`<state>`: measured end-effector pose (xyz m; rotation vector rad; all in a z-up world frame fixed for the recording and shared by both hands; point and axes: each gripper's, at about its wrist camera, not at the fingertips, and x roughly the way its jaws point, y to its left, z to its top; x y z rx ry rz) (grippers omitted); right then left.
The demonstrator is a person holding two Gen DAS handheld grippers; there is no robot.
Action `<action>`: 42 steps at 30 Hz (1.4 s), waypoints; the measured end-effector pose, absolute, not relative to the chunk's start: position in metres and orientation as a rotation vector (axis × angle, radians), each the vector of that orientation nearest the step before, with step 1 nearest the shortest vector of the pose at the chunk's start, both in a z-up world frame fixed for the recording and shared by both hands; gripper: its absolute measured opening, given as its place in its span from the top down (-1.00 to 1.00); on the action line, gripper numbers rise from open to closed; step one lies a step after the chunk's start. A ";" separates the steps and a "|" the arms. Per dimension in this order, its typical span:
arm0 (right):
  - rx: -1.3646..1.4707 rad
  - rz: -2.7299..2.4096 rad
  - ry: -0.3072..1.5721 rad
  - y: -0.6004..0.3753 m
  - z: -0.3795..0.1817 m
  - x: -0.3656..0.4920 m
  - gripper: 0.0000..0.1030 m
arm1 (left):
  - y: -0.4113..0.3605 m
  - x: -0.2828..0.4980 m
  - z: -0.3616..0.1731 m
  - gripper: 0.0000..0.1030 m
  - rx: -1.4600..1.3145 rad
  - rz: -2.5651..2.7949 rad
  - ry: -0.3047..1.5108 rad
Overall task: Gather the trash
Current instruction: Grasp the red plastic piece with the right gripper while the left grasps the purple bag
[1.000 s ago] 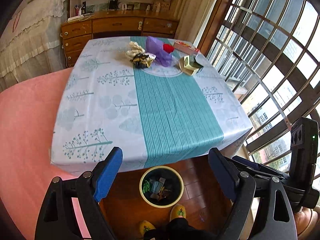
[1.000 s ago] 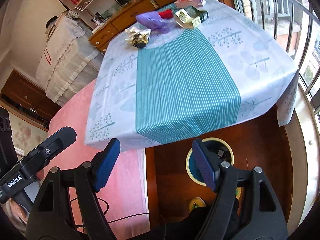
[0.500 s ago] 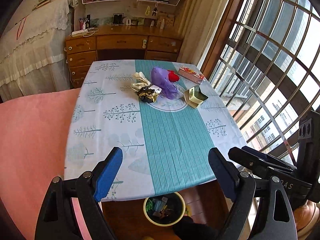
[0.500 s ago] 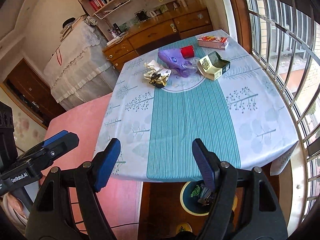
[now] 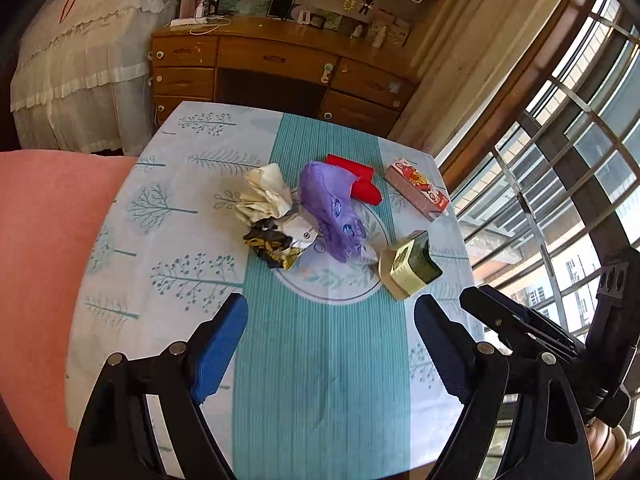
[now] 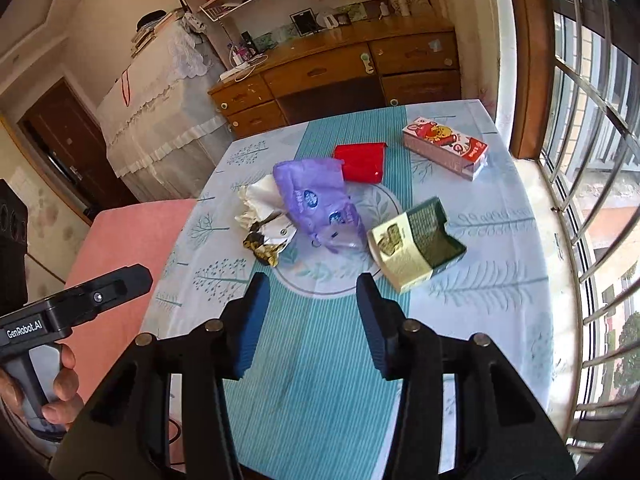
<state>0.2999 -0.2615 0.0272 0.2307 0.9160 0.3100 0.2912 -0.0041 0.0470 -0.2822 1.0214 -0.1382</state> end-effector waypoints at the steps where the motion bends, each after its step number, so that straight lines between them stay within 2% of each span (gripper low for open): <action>1: 0.225 0.323 0.923 -0.269 0.025 0.317 0.18 | -0.013 0.308 0.043 -0.68 -0.285 -0.126 1.027; 10: 0.203 0.420 0.990 -0.314 -0.010 0.454 0.17 | -0.067 0.453 -0.020 -0.68 -0.235 0.033 1.123; 15: 0.264 0.445 1.044 -0.316 -0.041 0.505 0.17 | -0.076 0.500 -0.063 -0.56 -0.224 0.098 1.194; 20: 0.172 0.498 1.071 -0.298 -0.070 0.539 0.17 | -0.080 0.518 -0.090 -0.45 -0.213 0.100 1.231; 23: 0.063 0.522 1.083 -0.282 -0.086 0.546 0.17 | -0.082 0.526 -0.101 -0.22 -0.204 0.110 1.258; 25: 0.015 0.543 1.097 -0.276 -0.096 0.554 0.17 | -0.081 0.526 -0.106 -0.17 -0.221 0.109 1.273; 37: -0.283 0.651 1.034 -0.233 -0.127 0.554 0.18 | -0.067 0.527 -0.109 -0.15 -0.275 0.096 1.286; 40: -0.369 0.664 0.999 -0.219 -0.130 0.550 0.27 | -0.064 0.528 -0.111 0.00 -0.298 0.095 1.297; 42: -0.387 0.667 0.990 -0.212 -0.133 0.550 0.55 | -0.063 0.529 -0.114 0.12 -0.314 0.089 1.308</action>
